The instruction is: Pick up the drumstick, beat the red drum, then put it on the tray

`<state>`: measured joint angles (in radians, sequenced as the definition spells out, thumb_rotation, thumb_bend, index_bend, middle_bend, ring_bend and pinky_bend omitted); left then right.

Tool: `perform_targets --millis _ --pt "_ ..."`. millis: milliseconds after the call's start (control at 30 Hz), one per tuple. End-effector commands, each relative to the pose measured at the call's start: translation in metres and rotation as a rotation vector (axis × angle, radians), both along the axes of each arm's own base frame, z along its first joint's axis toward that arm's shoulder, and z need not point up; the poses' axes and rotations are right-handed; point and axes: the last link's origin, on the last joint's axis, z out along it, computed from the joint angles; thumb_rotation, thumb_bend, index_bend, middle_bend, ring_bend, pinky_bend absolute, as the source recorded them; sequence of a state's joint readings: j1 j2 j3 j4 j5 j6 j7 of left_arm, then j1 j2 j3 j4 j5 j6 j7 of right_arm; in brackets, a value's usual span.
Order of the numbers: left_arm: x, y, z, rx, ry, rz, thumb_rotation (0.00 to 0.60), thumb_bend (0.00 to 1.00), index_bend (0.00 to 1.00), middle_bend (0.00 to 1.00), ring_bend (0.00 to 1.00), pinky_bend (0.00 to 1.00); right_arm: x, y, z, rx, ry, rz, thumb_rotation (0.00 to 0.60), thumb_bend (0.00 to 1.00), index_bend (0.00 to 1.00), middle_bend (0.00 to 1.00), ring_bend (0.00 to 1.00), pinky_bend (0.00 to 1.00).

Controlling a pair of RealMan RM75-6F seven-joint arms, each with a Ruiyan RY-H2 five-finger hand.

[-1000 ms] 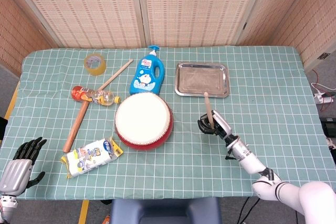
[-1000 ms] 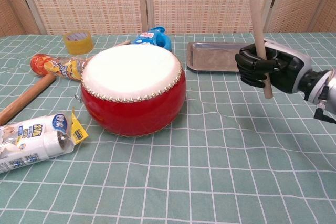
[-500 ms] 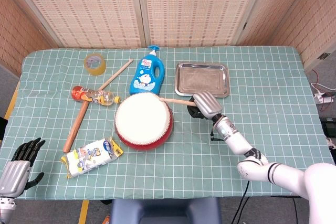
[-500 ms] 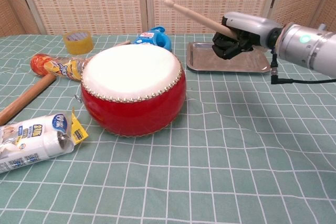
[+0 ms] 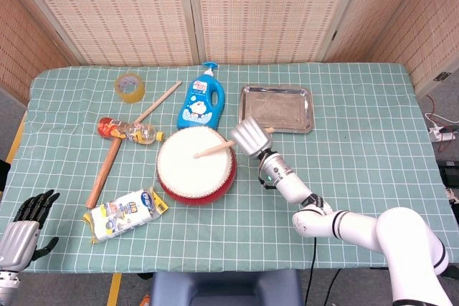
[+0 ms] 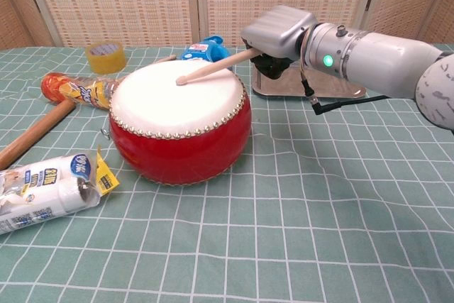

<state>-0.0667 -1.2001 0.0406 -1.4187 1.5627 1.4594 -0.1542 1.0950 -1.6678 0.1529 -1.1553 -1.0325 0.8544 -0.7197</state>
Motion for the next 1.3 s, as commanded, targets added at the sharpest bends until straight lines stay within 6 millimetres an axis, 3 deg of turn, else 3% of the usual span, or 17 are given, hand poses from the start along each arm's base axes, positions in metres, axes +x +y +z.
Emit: perform_targets --millis 33,200,333,600,700,1000,1300 --pt "0.0 0.0 -0.001 -0.001 -0.003 -0.001 0.6 0.23 0.07 0.0 0.0 0.0 0.006 0.003 0.0 -0.012 -0.036 -0.002 0.6 1.0 1.0 1.0 1.0 1.0" --pt "0.0 0.001 0.0 0.003 -0.001 -0.008 0.6 0.23 0.07 0.0 0.0 0.0 0.013 0.007 0.014 0.005 -0.21 -0.042 0.6 1.0 1.0 1.0 1.0 1.0" --pt "0.002 0.001 0.0 0.002 -0.001 -0.013 0.6 0.23 0.07 0.0 0.0 0.0 0.011 0.007 0.018 0.01 -0.249 -0.058 0.6 1.0 1.0 1.0 1.0 1.0" --pt "0.004 0.002 -0.002 -0.005 0.001 -0.015 0.6 0.23 0.07 0.0 0.0 0.0 -0.01 0.005 0.008 0.007 0.042 -0.002 0.6 1.0 1.0 1.0 1.0 1.0" --pt "0.004 0.002 -0.002 -0.006 0.001 -0.016 0.6 0.23 0.07 0.0 0.0 0.0 -0.012 0.005 0.007 -0.013 0.076 -0.008 0.6 1.0 1.0 1.0 1.0 1.0" --pt "0.005 0.002 0.0 -0.001 0.004 -0.02 0.6 0.23 0.07 0.0 0.0 0.0 0.018 0.007 0.036 -0.054 -0.276 -0.01 0.6 1.0 1.0 1.0 1.0 1.0" --pt "0.006 0.002 -0.001 -0.003 0.004 -0.02 0.6 0.23 0.07 0.0 0.0 0.0 0.012 0.005 0.027 -0.028 -0.228 -0.022 0.6 1.0 1.0 1.0 1.0 1.0"
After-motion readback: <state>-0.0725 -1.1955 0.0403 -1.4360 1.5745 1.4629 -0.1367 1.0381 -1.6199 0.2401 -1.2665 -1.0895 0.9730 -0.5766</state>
